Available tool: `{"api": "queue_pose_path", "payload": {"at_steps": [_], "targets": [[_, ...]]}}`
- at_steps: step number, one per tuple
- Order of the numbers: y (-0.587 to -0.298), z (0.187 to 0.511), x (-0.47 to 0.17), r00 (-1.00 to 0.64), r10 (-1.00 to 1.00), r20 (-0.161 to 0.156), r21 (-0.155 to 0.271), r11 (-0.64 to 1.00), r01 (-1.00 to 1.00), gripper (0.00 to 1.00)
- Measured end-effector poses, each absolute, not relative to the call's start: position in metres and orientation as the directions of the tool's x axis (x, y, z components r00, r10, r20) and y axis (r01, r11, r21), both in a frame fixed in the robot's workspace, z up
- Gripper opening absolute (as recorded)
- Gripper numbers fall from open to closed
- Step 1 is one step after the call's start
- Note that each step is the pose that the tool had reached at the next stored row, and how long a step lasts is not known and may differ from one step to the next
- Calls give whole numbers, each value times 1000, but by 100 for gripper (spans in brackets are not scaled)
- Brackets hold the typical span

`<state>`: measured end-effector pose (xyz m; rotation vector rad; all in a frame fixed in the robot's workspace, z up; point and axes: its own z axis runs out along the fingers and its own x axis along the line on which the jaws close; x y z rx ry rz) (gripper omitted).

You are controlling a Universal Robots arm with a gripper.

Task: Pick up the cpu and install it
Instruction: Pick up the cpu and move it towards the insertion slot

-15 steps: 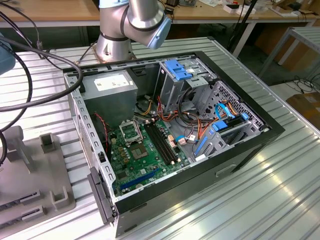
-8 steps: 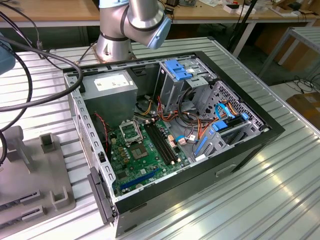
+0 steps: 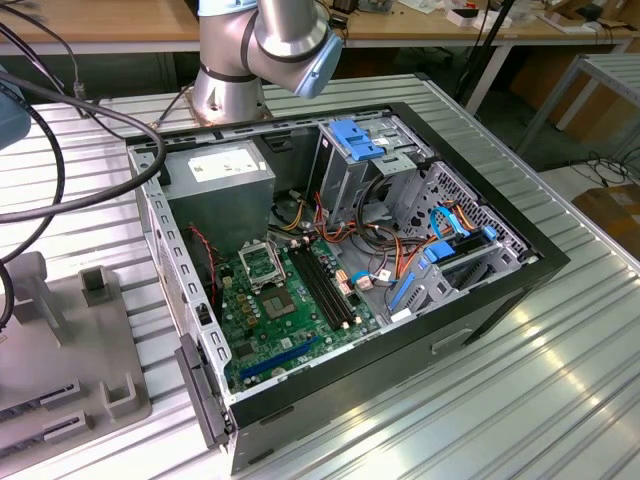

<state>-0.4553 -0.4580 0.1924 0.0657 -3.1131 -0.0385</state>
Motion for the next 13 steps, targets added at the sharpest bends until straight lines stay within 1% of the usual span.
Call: {"api": "queue_pose_path", "payload": {"at_steps": [13], "targets": [[-458,198,-455,-999,-42,27,25,999,-42,47]]}}
